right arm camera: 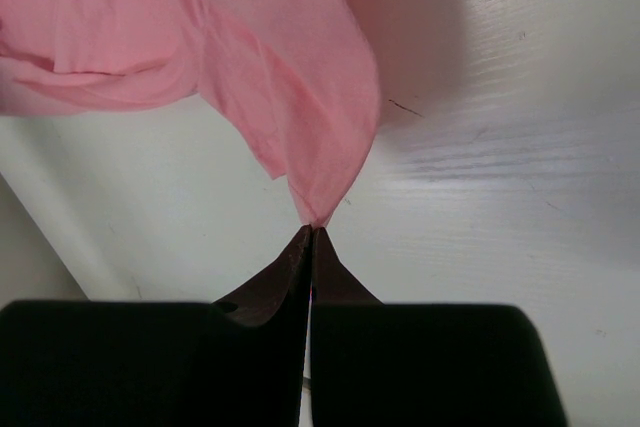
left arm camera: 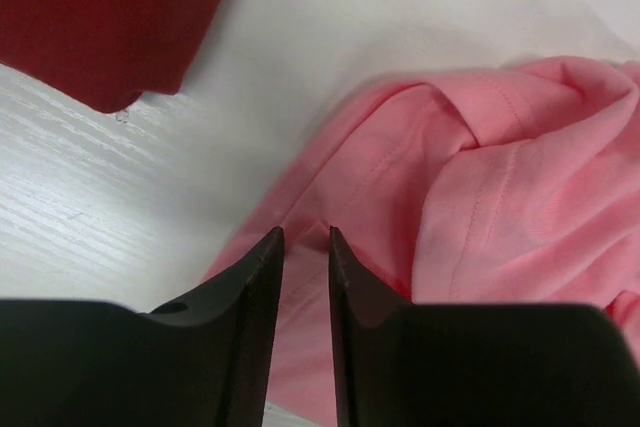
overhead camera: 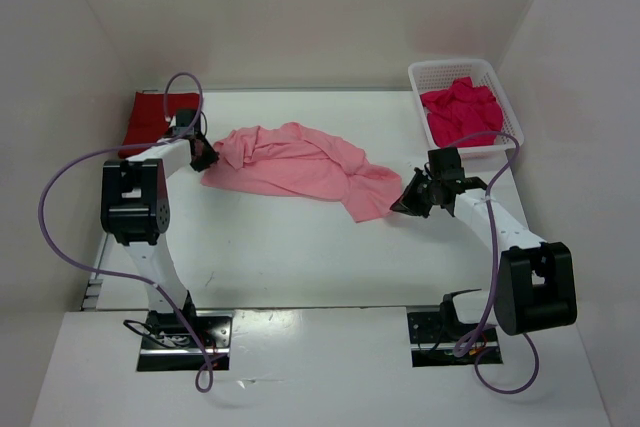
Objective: Fold and stack the t-shirts
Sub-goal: Flatten out the tshirt
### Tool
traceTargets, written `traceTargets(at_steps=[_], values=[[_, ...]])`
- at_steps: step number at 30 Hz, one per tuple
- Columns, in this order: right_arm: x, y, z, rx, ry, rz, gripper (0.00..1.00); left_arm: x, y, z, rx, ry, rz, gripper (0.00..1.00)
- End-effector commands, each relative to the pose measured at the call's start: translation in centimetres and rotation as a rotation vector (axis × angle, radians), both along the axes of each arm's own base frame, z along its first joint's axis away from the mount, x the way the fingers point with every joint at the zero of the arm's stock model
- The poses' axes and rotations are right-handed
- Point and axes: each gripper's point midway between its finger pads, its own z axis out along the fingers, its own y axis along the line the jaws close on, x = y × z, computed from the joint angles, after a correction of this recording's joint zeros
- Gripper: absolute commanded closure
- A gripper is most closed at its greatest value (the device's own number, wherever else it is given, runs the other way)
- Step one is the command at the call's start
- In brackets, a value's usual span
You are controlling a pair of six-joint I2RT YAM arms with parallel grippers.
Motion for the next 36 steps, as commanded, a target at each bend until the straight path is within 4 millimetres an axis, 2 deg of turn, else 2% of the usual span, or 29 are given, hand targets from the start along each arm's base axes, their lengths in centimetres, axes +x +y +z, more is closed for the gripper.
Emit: traceTargets(at_steps=[1, 3, 7, 8, 10, 12, 13, 15, 16, 17, 18, 19, 20, 21, 22, 23, 24, 25, 26, 27, 28, 29, 30, 31, 32, 33, 34, 35, 36], values=[[0.5, 0.6, 1.0, 0.018, -0.055, 0.017, 0.99, -0.2, 0.1, -0.9, 0.014, 0.026, -0.028, 0.69], [0.7, 0.6, 1.6, 0.02, -0.073, 0.017, 0.99, -0.1, 0.0, -0.9, 0.005, 0.025, -0.034, 0.72], [1.1, 0.7, 2.6, 0.023, -0.096, 0.017, 0.99, -0.1, -0.3, -0.9, -0.016, 0.022, -0.023, 0.84], [1.1, 0.7, 2.6, 0.023, -0.096, 0.017, 0.99, 0.0, -0.1, -0.1, -0.006, 0.006, -0.017, 0.9], [1.0, 0.8, 2.7, 0.031, -0.095, 0.023, 0.99, 0.5, -0.1, 1.2, -0.009, -0.032, -0.01, 0.95], [1.2, 1.0, 3.3, 0.04, -0.112, 0.028, 0.99, 0.9, -0.1, 3.4, -0.006, -0.074, -0.01, 1.0], [1.2, 1.1, 3.7, 0.048, -0.112, 0.034, 0.99, 1.1, -0.3, 5.6, -0.012, -0.114, -0.017, 1.0], [1.7, 1.2, 4.9, 0.051, -0.14, 0.034, 1.0, 1.0, -0.7, 7.7, -0.028, -0.158, -0.035, 1.0], [1.6, 1.2, 5.7, 0.053, -0.15, 0.034, 1.0, 0.9, -0.9, 10.1, -0.031, -0.21, -0.042, 1.0], [1.8, 1.2, 6.5, 0.055, -0.165, 0.035, 1.0, 0.7, -1.2, 11.2, -0.045, -0.229, -0.045, 1.0], [2.0, 1.2, 8.4, 0.052, -0.205, 0.044, 1.0, 0.1, -1.4, 12.0, -0.052, -0.238, -0.053, 1.0], [2.1, 1.2, 9.5, 0.055, -0.225, 0.044, 1.0, -1.0, -2.1, 13.8, -0.078, -0.278, -0.068, 1.0], [2.6, 1.3, 12.1, 0.057, -0.29, 0.052, 1.0, -1.8, -1.8, 14.6, -0.098, -0.293, -0.055, 1.0], [2.4, 1.2, 13.2, 0.059, -0.306, 0.052, 1.0, -2.4, -1.2, 15.6, -0.105, -0.316, -0.048, 1.0], [2.6, 1.3, 14.6, 0.062, -0.335, 0.052, 1.0, -3.9, -1.6, 17.9, -0.11, -0.353, -0.061, 1.0], [3.0, 1.3, 17.7, 0.071, -0.405, 0.053, 1.0, -4.8, -1.3, 18.8, -0.107, -0.367, -0.053, 1.0], [2.7, 1.3, 19.5, 0.075, -0.437, 0.053, 1.0, -6.0, -1.4, 21.6, -0.099, -0.427, -0.057, 1.0], [2.8, 1.3, 21.4, 0.072, -0.478, 0.06, 1.0, -7.0, -1.1, 22.7, -0.095, -0.439, -0.048, 1.0], [3.1, 1.0, 25.5, 0.064, -0.574, 0.054, 1.0, -7.5, -1.4, 25.2, -0.096, -0.489, -0.061, 1.0], [3.1, 0.7, 27.6, 0.051, -0.621, 0.045, 1.0, -8.5, -1.1, 28.2, -0.09, -0.552, -0.061, 1.0], [2.7, 0.3, 29.4, 0.036, -0.651, 0.036, 1.0, -9.3, -0.8, 29.7, -0.086, -0.559, -0.051, 1.0], [2.6, -0.2, 33.9, 0.022, -0.754, 0.019, 1.0, -9.7, -0.7, 31.9, -0.06, -0.596, -0.057, 1.0], [2.6, -0.4, 35.9, 0.02, -0.793, 0.007, 1.0, -10.5, -0.6, 36.4, -0.041, -0.677, -0.056, 1.0], [2.1, -0.4, 37.9, 0.011, -0.835, 0.011, 1.0, -11.0, -0.7, 38.7, -0.034, -0.721, -0.059, 1.0], [0.7, -1.4, 43.4, -0.004, -0.97, -0.029, 1.0, -11.6, -0.8, 41.2, -0.026, -0.769, -0.062, 1.0], [0.6, -1.5, 45.3, -0.009, -1.005, -0.05, 1.0, -11.9, -0.8, 43.2, -0.019, -0.807, -0.065, 1.0], [-0.1, -1.5, 47.0, -0.019, -1.046, -0.055, 1.0, -13.3, -1.0, 47.5, -0.003, -0.903, -0.072, 1.0], [-1.9, -2.2, 51.0, -0.016, -1.149, -0.087, 1.0, -13.6, -1.1, 49.1, 0.003, -0.938, -0.075, 1.0], [-2.1, -3.2, 52.5, -0.029, -1.185, -0.14, 1.0, -13.6, -1.1, 50.3, -0.001, -0.964, -0.072, 1.0]])
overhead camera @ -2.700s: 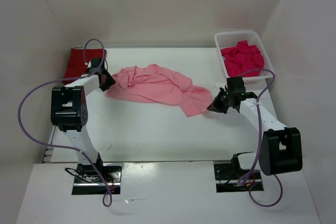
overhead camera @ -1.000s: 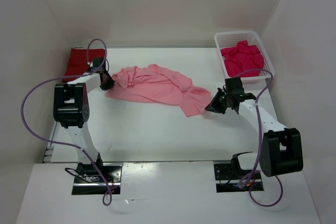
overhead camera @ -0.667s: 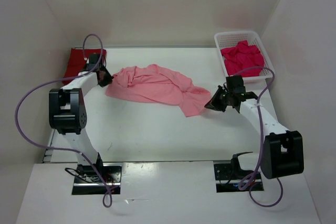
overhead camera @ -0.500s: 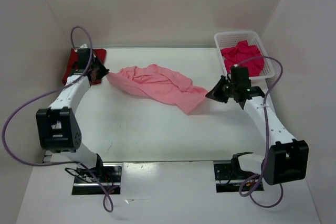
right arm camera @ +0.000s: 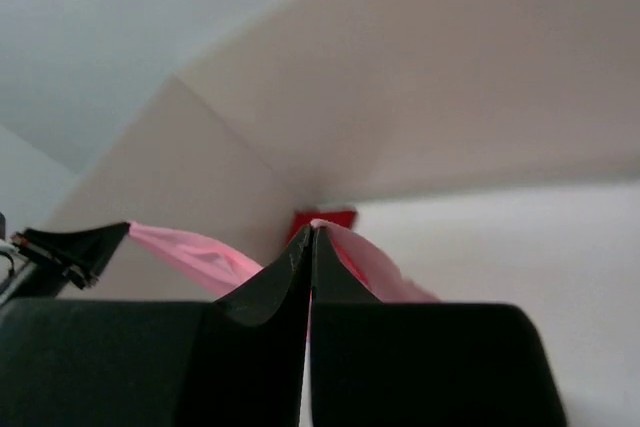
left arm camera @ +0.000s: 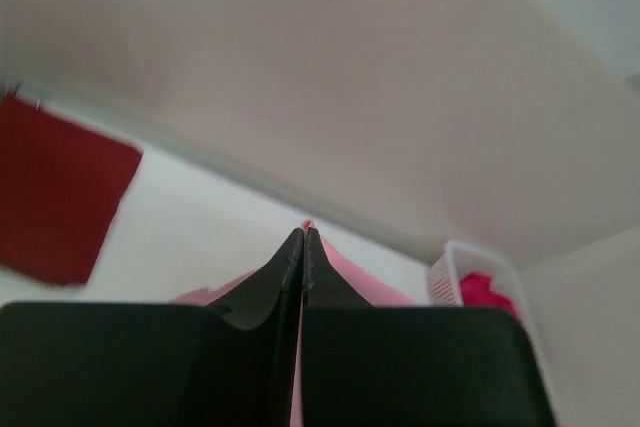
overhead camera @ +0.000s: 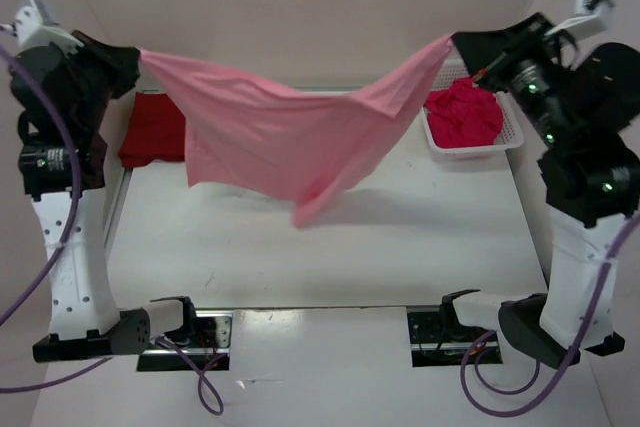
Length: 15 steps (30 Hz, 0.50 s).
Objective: Fold and stack the t-shirts
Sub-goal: Flatten out the tshirt
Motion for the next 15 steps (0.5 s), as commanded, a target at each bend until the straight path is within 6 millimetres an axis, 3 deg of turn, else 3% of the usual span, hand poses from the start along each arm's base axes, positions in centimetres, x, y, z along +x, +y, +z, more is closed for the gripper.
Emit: traceTargets(at_steps=[1, 2, 6, 10, 11, 13, 14, 15], values=[[-2.3, -2.3, 5.4, 0.002, -0.133, -0.125, 1.0, -2.2, -0.4, 6.1, 0.006, -0.133, -0.007, 1.0], [-3.4, -2.6, 7.3, 0.018, -0.187, -0.126, 1.0, -2.3, -0.4, 7.5, 0.01, -0.163, -0.008, 1.0], [-1.4, -3.4, 9.2, 0.031, -0.235, -0.194, 1.0, -0.3, -0.1, 7.3, 0.009, -0.159, -0.008, 1.0], [4.9, -3.0, 7.5, -0.004, -0.192, -0.238, 1.0, 2.8, 0.3, 4.8, -0.007, -0.111, -0.007, 1.0], [8.5, -2.7, 5.0, -0.031, -0.125, -0.238, 1.0, 4.3, 0.3, 3.7, -0.009, -0.096, -0.018, 1.0], [11.1, -2.0, 3.8, -0.053, -0.101, -0.21, 1.0, 5.7, 0.5, 2.6, -0.021, -0.079, -0.017, 1.0], [14.2, -1.2, 1.3, -0.071, -0.042, -0.196, 1.0, 7.4, 0.7, 1.0, -0.036, -0.055, -0.016, 1.0], [15.3, -1.0, 1.2, -0.07, -0.044, -0.196, 1.0, 8.3, 0.8, 0.1, -0.038, -0.042, -0.016, 1.0]])
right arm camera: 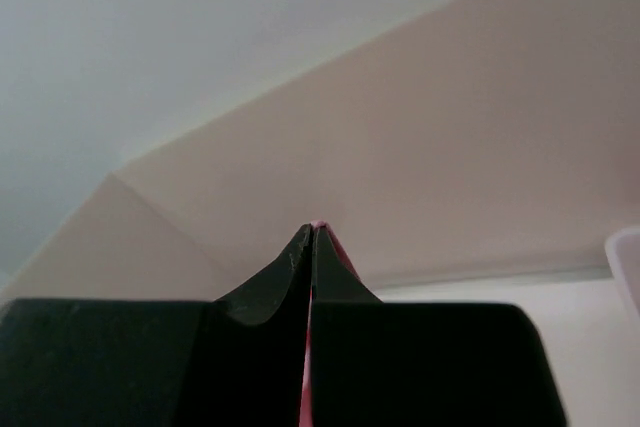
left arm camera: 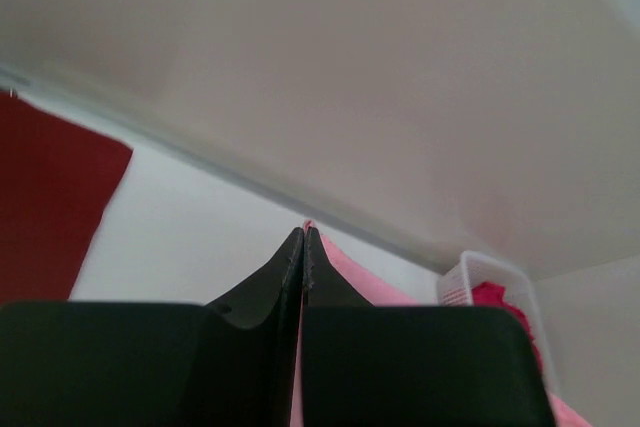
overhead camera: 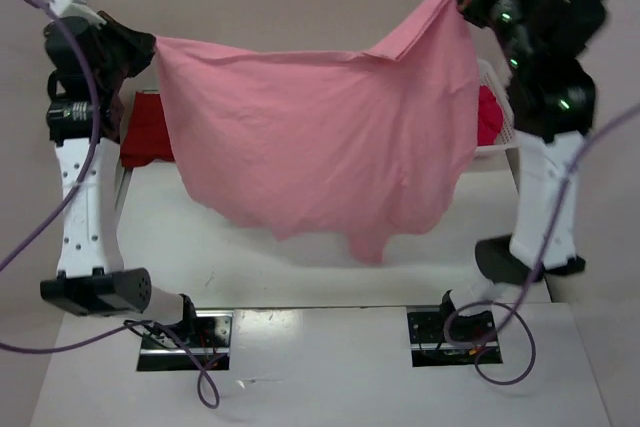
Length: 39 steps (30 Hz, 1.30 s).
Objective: Fold and stack the t-shirts
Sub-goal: Flatten out the tshirt
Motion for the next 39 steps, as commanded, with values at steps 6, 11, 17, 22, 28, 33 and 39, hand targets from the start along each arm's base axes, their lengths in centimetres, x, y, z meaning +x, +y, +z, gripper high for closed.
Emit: traceTargets(at_steps=[6, 11, 17, 22, 28, 33, 39], values=[[13.2, 1.7, -7.3, -0.023, 0.143, 0.022, 1.0, 9.3, 1.2, -6.3, -0.085, 0.075, -0.034, 1.0], [9.9, 0.2, -0.6, 0.056, -0.051, 0.055, 1.0, 9.5, 1.8, -0.2, -0.121, -0.061, -0.073, 1.0], [5.7, 0.0, 3.4, 0.079, -0.157, 0.104, 1.0, 7.8, 3.9, 4.2, -0.113, -0.166, -0.054, 1.0], [9.3, 1.2, -5.3, 0.07, 0.115, 0.143, 1.0, 8.1, 4.6, 0.9, -0.108, -0.114, -0.039, 1.0], [8.9, 0.1, -21.6, 0.014, 0.429, 0.08, 1.0, 6.8, 4.2, -8.3, -0.124, 0.02, -0.039, 1.0], [4.7, -0.7, -38.1, -0.025, 0.751, 0.049, 1.0, 3.6, 3.8, -23.4, -0.154, 0.292, -0.008, 1.0], [-1.1, -1.4, -47.2, -0.061, 0.997, 0.039, 1.0, -1.9, 3.6, -35.4, -0.158, 0.552, 0.036, 1.0]])
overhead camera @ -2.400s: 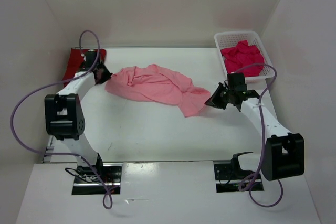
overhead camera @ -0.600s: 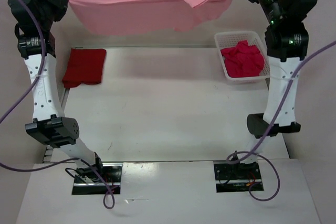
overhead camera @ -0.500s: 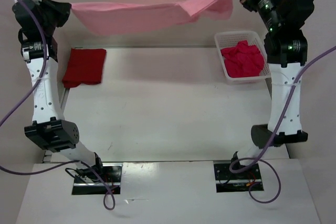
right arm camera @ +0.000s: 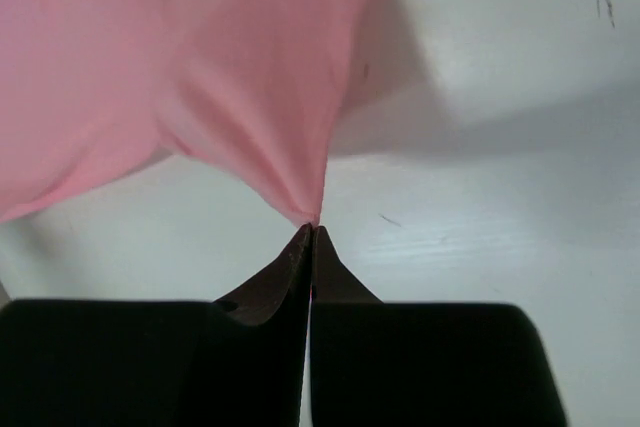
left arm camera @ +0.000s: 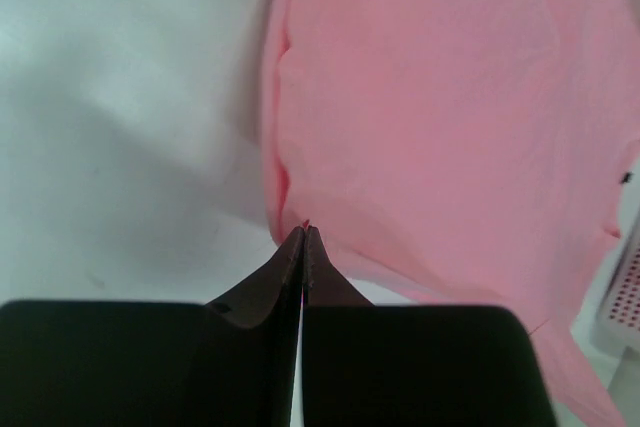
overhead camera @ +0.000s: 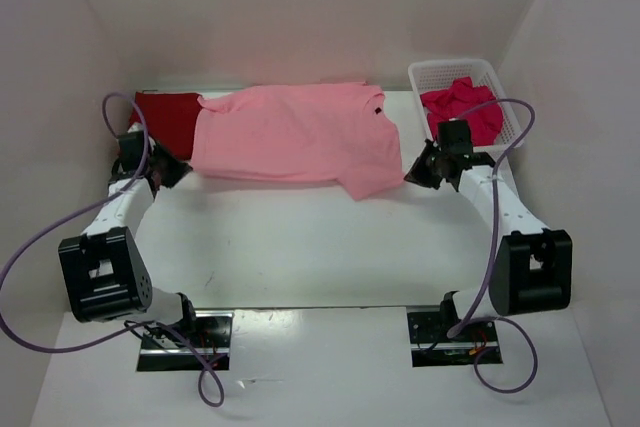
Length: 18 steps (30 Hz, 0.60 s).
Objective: Fold and stack the t-shirts
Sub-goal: Flatten out the tshirt, then grap the side of the flattened tshirt closest away from the robot with both arms
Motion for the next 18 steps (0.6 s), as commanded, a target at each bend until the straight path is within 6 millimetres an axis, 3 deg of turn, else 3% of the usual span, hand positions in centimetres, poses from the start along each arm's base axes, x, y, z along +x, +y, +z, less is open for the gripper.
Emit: traceTargets(at_steps=[1, 2, 7, 12, 13, 15, 17, 18], values=[[-1.1, -0.6, 2.8, -0.03, -0.106, 0.007, 1.0, -1.9, 0.7, -0.2, 0.086, -0.025, -0.006, 1.0], [-2.5, -0.7, 1.8, -0.034, -0.056, 0.008, 1.0, -3.2, 0.4, -1.9, 0.083, 0.02, -0.015, 1.0], [-7.0, 0.4, 1.2, 0.034, 0.045, 0.054, 1.0, -7.0, -1.4, -3.0, 0.026, 0.113, -0.051, 1.0], [-12.3, 1.3, 2.6, 0.101, 0.082, 0.081, 1.0, -10.7, -2.8, -2.5, -0.004, 0.181, -0.075, 1.0], [-13.0, 1.4, 2.5, 0.114, 0.091, 0.078, 1.0, -10.5, -3.0, -1.7, -0.01, 0.171, -0.084, 1.0], [-13.5, 1.5, 2.5, 0.122, 0.097, 0.083, 1.0, -10.7, -3.1, -1.8, -0.014, 0.183, -0.084, 1.0], [-12.0, 1.5, 3.3, 0.122, 0.042, 0.074, 1.0, -10.1, -2.7, -2.0, -0.01, 0.177, -0.07, 1.0], [-10.3, 1.5, 3.3, 0.116, 0.021, 0.069, 1.0, -9.5, -2.3, -2.1, -0.006, 0.162, -0.061, 1.0]])
